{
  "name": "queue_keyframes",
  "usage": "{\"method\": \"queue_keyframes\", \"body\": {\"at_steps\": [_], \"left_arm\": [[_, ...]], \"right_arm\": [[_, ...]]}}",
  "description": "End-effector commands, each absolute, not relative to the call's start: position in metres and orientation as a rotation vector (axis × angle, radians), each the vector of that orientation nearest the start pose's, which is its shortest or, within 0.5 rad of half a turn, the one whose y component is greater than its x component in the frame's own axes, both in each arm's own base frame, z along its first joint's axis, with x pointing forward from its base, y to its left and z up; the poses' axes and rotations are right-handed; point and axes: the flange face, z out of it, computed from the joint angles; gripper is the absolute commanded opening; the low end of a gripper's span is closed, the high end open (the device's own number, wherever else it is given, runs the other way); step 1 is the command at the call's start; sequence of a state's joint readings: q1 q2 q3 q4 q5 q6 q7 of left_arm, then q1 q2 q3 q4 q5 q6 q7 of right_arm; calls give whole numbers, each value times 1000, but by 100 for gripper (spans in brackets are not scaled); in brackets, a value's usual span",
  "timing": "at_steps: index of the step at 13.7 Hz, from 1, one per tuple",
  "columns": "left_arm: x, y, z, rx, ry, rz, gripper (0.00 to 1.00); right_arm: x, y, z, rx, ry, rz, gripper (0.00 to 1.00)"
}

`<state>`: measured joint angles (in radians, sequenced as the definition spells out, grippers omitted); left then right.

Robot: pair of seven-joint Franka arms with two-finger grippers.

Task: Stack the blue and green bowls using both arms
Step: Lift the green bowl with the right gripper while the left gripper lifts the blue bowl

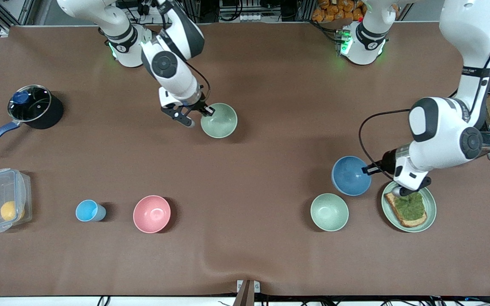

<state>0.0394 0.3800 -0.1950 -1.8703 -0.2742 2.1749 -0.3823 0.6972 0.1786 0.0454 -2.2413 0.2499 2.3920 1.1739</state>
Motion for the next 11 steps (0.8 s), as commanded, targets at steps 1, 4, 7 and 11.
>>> {"method": "queue_keyframes", "body": {"at_steps": [1,4,7,11], "left_arm": [[604,-127,329,-3308,-801,257,0],[604,-130,331,-3303,-820,248,0],[604,-130,330,-3302,-818,250,0],[604,-130,329,-3301,-821,253,0]], "right_arm": [[397,399,274,-2887,1021,228,0],[387,425,250,-2817,1092,161,0],[378,441,233,-2779,1146,140,0],[370,454,219,-2763,1165,127,0]]}}
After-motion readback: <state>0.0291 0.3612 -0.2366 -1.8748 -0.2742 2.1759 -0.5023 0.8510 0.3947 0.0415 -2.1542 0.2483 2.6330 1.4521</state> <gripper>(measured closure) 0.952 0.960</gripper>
